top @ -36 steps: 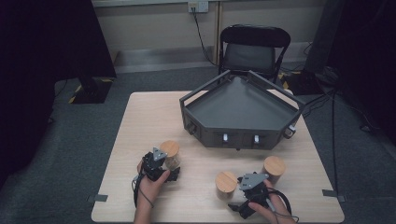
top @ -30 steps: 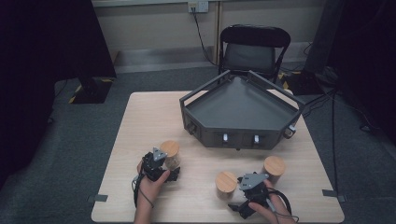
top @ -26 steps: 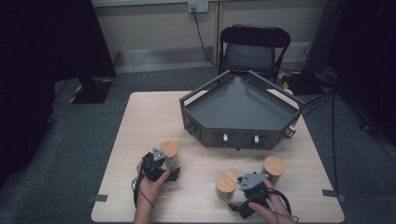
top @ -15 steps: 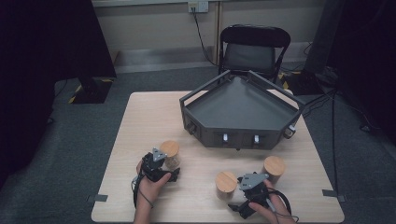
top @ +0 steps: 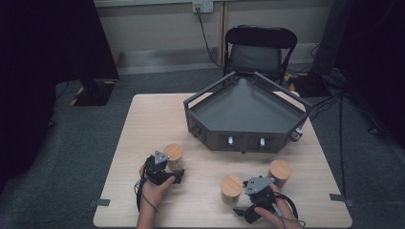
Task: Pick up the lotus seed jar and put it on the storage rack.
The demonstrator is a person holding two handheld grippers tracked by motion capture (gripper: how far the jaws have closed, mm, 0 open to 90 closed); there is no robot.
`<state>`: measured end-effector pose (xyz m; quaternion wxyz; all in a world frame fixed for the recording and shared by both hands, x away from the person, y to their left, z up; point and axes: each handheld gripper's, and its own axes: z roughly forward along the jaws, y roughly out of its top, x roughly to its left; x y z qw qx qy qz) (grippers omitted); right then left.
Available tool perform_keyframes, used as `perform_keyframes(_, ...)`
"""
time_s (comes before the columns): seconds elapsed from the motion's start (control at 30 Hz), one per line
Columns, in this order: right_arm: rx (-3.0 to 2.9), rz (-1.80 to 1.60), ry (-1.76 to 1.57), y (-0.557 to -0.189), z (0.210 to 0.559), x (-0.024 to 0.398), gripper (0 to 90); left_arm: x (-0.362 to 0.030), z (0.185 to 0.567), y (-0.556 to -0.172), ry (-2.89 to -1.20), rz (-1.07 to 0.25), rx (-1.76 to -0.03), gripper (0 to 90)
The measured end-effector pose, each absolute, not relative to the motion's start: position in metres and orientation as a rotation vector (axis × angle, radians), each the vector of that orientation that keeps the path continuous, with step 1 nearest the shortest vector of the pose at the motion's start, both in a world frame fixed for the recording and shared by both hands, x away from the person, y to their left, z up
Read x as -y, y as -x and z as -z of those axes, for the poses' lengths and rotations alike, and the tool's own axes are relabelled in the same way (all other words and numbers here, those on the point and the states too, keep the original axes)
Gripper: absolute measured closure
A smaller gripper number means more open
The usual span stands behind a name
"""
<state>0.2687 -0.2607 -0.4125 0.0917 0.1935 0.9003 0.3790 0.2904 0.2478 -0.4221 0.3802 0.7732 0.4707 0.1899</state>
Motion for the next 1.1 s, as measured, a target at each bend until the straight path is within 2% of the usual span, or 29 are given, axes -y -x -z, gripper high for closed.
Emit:
perform_keyframes(0.33, -2.674, -1.126, -0.575, -0.269, 0.412, 0.261, 0.0, -0.244, 0.423, -0.289, -1.911, -0.508, -1.231, 5.1)
perform_keyframes(0.63, -2.674, -1.126, -0.575, -0.269, 0.412, 0.261, 0.0, -0.248, 0.426, -0.287, -1.836, -0.499, -1.241, 10.2)
perform_keyframes(1.1, -2.674, -1.126, -0.575, -0.269, 0.412, 0.261, 0.0, -0.249, 0.433, -0.288, -1.807, -0.51, -1.211, 20.1)
